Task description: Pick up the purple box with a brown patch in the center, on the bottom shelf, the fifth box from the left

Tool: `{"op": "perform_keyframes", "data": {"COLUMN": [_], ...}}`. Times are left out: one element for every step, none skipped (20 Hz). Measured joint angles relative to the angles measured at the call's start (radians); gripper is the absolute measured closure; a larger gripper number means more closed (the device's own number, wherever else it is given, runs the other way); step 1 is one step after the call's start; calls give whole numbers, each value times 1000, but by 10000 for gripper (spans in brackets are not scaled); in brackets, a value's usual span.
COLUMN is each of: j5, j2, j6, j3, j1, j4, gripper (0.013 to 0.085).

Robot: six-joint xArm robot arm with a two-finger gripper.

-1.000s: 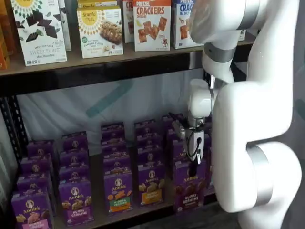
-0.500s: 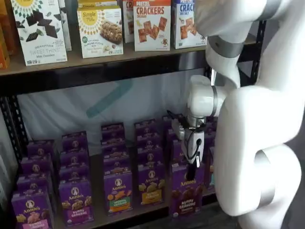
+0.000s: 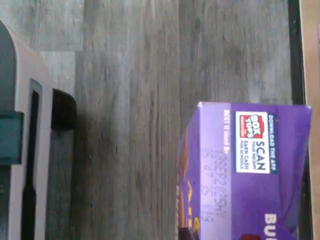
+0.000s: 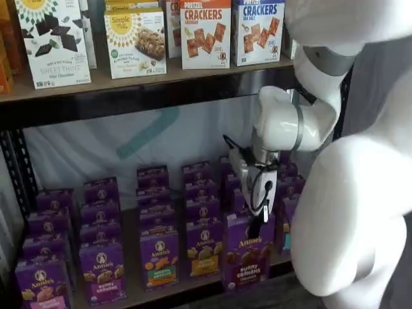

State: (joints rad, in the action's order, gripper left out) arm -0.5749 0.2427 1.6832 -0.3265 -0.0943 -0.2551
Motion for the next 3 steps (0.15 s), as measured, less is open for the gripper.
{"op": "perform_keyframes", "data": {"j5": [-24, -46, -71], "j2": [41, 81, 118], "j6": [-19, -41, -63], "j3": [12, 23, 31], "j1": [-9, -19, -29], "j4": [7, 16, 26], "gripper": [650, 650, 650]}}
